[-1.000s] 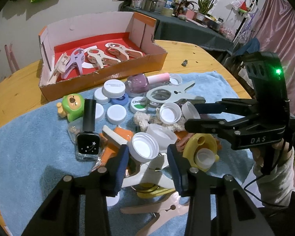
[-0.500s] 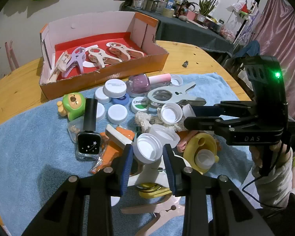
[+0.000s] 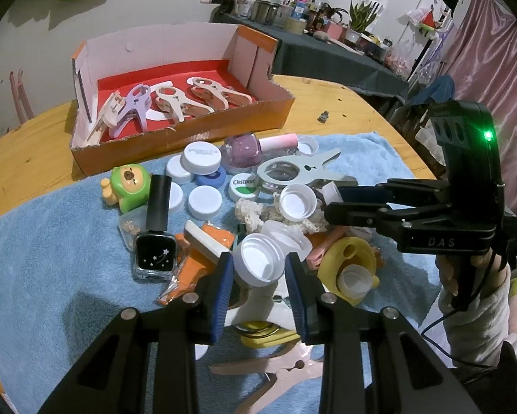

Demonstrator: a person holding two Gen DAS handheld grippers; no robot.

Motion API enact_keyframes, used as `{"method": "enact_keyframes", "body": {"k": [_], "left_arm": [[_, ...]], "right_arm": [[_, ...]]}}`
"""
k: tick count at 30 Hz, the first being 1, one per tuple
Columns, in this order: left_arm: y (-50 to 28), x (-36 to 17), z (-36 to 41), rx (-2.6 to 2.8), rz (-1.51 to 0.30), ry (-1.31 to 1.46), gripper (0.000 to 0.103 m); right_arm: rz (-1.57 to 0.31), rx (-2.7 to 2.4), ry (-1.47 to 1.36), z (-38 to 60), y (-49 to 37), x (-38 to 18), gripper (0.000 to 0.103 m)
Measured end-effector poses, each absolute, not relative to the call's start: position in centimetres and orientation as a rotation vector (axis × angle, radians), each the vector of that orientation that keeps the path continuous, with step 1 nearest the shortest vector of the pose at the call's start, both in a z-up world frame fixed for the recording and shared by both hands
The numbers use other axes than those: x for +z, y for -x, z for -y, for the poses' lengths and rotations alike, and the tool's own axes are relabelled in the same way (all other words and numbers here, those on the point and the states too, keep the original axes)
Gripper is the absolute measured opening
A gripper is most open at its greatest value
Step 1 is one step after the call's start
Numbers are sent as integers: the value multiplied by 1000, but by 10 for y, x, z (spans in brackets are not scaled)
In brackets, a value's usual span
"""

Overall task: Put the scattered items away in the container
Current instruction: 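Close the left tool on the white cap while the right tool closes on the white lid, then lift and carry the white cap and white lid over the red-lined box with both tools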

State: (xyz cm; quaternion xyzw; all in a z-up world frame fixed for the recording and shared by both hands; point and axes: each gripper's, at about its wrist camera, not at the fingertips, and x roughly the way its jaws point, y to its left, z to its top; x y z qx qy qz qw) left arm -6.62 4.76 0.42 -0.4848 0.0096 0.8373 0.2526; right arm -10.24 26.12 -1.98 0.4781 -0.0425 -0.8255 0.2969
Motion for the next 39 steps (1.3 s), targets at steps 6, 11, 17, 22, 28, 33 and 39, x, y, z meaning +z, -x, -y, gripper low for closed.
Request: {"method": "enact_keyframes", "body": {"k": [6, 11, 17, 22, 28, 33, 39], "left_arm": [[65, 7, -46, 2285, -11, 1308, 33], [64, 12, -43, 2297, 4, 1292, 33], [66, 21, -37, 2317, 23, 1270, 33], [70, 30, -30, 2336, 40, 1251, 33], [75, 43, -24, 2363, 36, 1221, 33], [83, 54, -19, 2390, 42, 1195, 33], [100, 66, -15, 2418, 48, 1175, 33]], "right_arm": [[106, -2197, -1258, -259, 100, -16, 39], [99, -2202, -1249, -257, 98, -11, 39], [88, -2213, -1229, -254, 100, -1, 39], [65, -2225, -1207, -249, 103, 13, 39], [28, -2239, -1173, -239, 109, 33, 39], [9, -2238, -1147, -229, 117, 47, 39], [-12, -2245, -1140, -220, 137, 60, 39]]}}
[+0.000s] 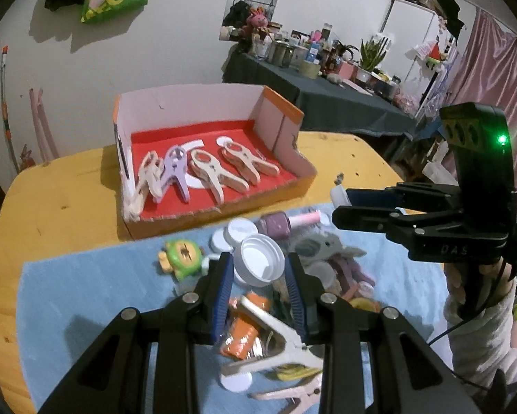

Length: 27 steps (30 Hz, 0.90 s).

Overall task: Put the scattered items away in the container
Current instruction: 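Lift and carry the white cap and white lid over the red-lined box with both tools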

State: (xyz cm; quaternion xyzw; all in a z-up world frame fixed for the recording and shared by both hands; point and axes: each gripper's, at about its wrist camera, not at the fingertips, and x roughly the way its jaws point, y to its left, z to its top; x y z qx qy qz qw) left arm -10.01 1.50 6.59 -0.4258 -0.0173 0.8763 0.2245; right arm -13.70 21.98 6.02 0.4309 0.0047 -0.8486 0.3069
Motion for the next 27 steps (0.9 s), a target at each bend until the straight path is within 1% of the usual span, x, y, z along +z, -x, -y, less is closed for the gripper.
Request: {"method": "enact_keyframes", "body": {"k": [5, 12, 16, 22, 27], "left_arm": [[122, 75, -14, 2452, 53, 1156, 33], [176, 84, -19, 2478, 103, 1151, 33], [208, 86, -26, 2502, 98, 1147, 33], [260, 80, -37, 2501, 127, 1170, 33], [302, 64, -49, 2500, 150, 1201, 33]], "right_arm": [[-10, -2250, -1154, -215, 163, 68, 39], [-7, -2278, -1196, -211, 216, 76, 39], [-34, -2296, -1238, -206, 245, 73, 39], [-63, -2323, -1306, -199, 292, 64, 39], [-82, -2341, -1395, -196, 327, 48, 39]]}}
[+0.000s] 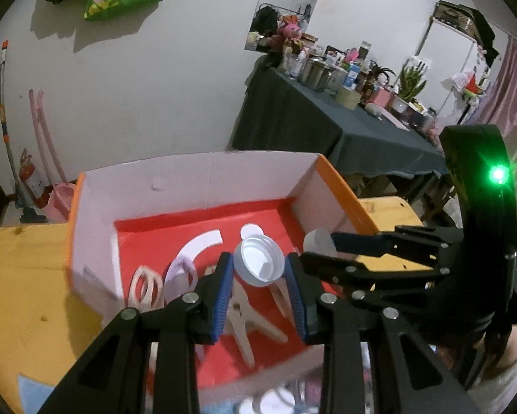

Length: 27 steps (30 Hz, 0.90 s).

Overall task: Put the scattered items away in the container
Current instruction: 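Lift and carry the white cap and white lid over the red-lined box with both tools, then lower the white cap and lid onto the box floor and open both tools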

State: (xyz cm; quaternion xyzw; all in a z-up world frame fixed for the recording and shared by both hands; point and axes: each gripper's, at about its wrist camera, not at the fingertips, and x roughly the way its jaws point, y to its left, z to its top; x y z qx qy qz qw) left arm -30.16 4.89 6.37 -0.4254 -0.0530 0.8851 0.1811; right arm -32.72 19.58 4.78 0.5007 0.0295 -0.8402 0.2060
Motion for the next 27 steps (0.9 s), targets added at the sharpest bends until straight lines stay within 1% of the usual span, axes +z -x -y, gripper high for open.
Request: {"method": "enact_keyframes", "body": {"k": [3, 5, 9, 16, 19, 27], "left_arm": [[323, 51, -53, 2504, 155, 1237, 33], [334, 43, -55, 2515, 155, 1261, 33], [351, 32, -55, 2509, 194, 1291, 33], [353, 35, -50, 2526, 195, 1269, 33], [351, 38, -48, 2575, 148, 1249, 33], [358, 36, -39, 2589, 167, 1278, 33]], "right_arm": [[-87, -2376, -1453, -199, 347, 36, 39], [-124, -2414, -1465, -198, 355, 36, 39], [-133, -2434, -1486, -198, 363, 36, 39], [-206, -2466, -1478, -194, 360, 36, 39], [-241, -2463, -1473, -185, 359, 33, 39], [-333, -2476, -1483, -165, 360, 23, 39]]}}
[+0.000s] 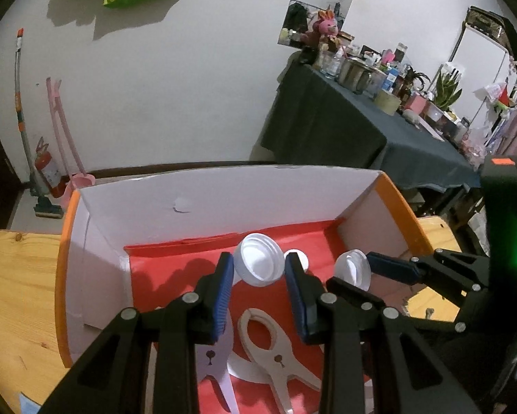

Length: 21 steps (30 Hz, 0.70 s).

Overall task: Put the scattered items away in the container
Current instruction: 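Lower the white cap and lid onto the box floor and open both tools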

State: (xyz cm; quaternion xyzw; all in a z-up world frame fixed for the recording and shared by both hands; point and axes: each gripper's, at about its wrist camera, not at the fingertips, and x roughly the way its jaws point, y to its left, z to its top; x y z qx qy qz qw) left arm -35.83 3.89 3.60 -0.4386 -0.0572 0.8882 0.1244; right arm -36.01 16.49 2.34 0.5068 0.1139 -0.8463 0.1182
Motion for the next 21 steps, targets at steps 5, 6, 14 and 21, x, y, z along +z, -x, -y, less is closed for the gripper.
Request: {"method": "enact_keyframes", "body": {"k": [5, 6, 14, 21], "left_arm": [[366, 27, -37, 2587, 193, 1310, 33], [367, 26, -37, 2592, 188, 1312, 33], [369, 19, -39, 2596, 181, 1326, 33], [370, 19, -37, 2597, 191, 1330, 33]], "right_arm": [[-416, -2509, -1504, -156, 363, 13, 39], [-462, -2527, -1502, -153, 362, 10, 39], [-516, -2574, -1530, -153, 369, -3, 39], [-523, -2579, -1556, -152, 374, -11, 39]]}}
